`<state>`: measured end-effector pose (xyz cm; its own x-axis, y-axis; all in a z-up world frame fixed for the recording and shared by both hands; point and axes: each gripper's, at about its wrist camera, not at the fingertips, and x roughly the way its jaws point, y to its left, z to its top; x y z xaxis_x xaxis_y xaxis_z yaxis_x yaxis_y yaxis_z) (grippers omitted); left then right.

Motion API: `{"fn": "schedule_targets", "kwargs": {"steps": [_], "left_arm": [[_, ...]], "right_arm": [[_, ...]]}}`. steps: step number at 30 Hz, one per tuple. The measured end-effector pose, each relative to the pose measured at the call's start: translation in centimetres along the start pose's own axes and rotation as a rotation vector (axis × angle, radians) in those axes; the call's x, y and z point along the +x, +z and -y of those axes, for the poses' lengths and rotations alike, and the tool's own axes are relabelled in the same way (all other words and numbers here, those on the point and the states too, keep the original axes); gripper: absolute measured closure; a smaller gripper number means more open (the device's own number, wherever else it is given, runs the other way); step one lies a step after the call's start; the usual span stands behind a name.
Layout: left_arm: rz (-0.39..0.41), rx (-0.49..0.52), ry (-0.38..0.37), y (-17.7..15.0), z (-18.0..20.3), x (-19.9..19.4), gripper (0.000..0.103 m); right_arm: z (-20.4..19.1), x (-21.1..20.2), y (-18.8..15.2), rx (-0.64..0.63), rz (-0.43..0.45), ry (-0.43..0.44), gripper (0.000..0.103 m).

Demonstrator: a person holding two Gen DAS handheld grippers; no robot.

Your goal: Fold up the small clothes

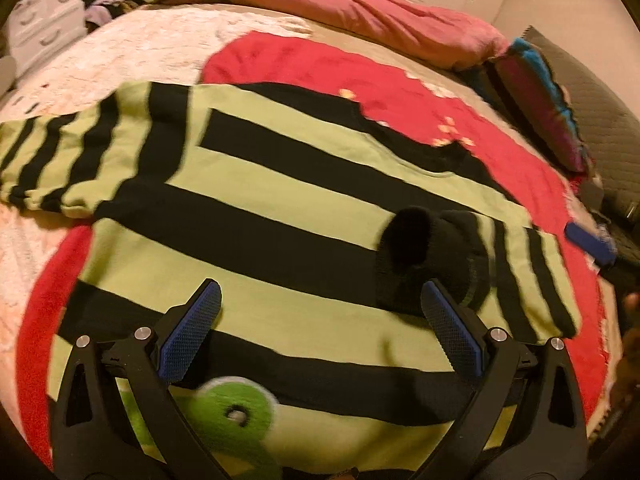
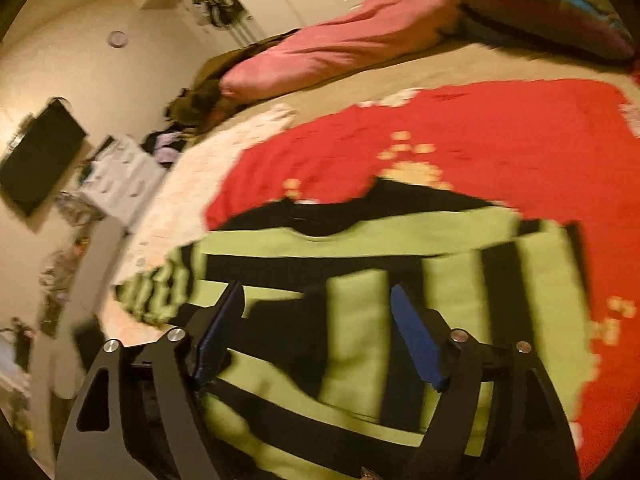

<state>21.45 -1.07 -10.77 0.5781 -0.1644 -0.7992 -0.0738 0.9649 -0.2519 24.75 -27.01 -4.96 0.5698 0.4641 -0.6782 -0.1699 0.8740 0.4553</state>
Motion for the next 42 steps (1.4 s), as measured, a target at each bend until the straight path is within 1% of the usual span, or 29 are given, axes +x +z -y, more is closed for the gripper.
{"fn": "schedule_targets", "kwargs": {"steps": [2,4,5,7,10,14,17,20,22,24,25,26,27,28,30,32,35,37,38,39,42], "left_arm": [[0.000,0.009,-0.030,-0.1,0.6,-0.1,0.009],[-0.010,0.017,-0.058,-0.2,1.3,0.0,0.009],[-0.014,0.018,-0.069,-0.2,1.6,0.1,0.009],[-0.030,0.017,-0.093,-0.2,2.2,0.4,0.009],[-0.050,0.018,-0.115,-0.1,3.1,0.9,0.009],[-0.094,0.009,-0.122,0.2,4.0,2.3,0.009],[-0.133,-0.023,-0.128,0.6,4.5,3.6,0.009],[-0.169,-0.063,-0.110,1.0,4.9,4.9,0.010],[-0.173,-0.095,-0.101,1.2,5.0,5.5,0.012],[-0.171,-0.108,-0.093,1.2,5.2,5.7,0.023],[-0.163,-0.095,-0.089,1.2,5.4,5.8,0.040],[-0.155,-0.074,-0.077,1.0,5.6,5.9,0.053],[-0.152,-0.055,-0.070,0.9,5.6,5.9,0.056],[-0.143,-0.035,-0.076,0.7,5.6,5.8,0.061],[-0.119,-0.015,-0.101,0.6,5.5,5.3,0.066],[-0.089,0.002,-0.120,0.9,5.5,4.5,0.074],[-0.005,0.039,-0.093,1.6,5.6,2.6,0.075],[0.074,0.059,-0.057,2.5,5.0,0.5,0.075],[0.097,0.066,-0.042,2.8,4.8,-0.1,0.075],[0.138,0.073,-0.008,3.4,4.2,-1.1,0.075],[0.181,0.081,0.068,4.4,2.6,-1.9,0.075]], "right_arm": [[1.1,-0.9,-0.9,-0.035,0.018,-0.091,0.023],[2.1,-1.6,-1.7,-0.063,0.030,-0.168,0.019],[2.5,-2.0,-2.0,-0.069,0.037,-0.201,0.017],[3.4,-2.5,-2.7,-0.066,0.045,-0.230,0.016],[4.9,-2.9,-3.5,-0.023,0.033,-0.232,0.015],[6.6,-3.5,-4.4,0.030,0.030,-0.238,0.014],[7.0,-3.7,-4.6,0.055,0.031,-0.234,0.014],[6.7,-3.9,-4.6,0.052,0.034,-0.227,0.014],[6.4,-3.9,-4.6,0.049,0.037,-0.221,0.014],[6.2,-3.9,-4.6,0.048,0.037,-0.214,0.014],[6.1,-3.9,-4.7,0.046,0.033,-0.211,0.014],[6.0,-3.9,-4.8,0.044,0.033,-0.211,0.014],[5.9,-3.9,-4.9,0.043,0.033,-0.210,0.014],[5.9,-3.9,-4.9,0.044,0.032,-0.211,0.014],[6.0,-3.7,-5.0,0.050,0.029,-0.220,0.014],[6.2,-3.4,-5.2,0.062,0.020,-0.217,0.014],[5.9,-3.2,-5.2,0.057,0.015,-0.217,0.014],[5.5,-3.1,-5.1,0.047,0.015,-0.216,0.014],[5.4,-3.1,-5.1,0.045,0.016,-0.213,0.014],[5.1,-2.9,-5.1,0.040,0.015,-0.206,0.014],[4.3,-2.1,-5.3,0.019,-0.003,-0.196,0.014]]}}
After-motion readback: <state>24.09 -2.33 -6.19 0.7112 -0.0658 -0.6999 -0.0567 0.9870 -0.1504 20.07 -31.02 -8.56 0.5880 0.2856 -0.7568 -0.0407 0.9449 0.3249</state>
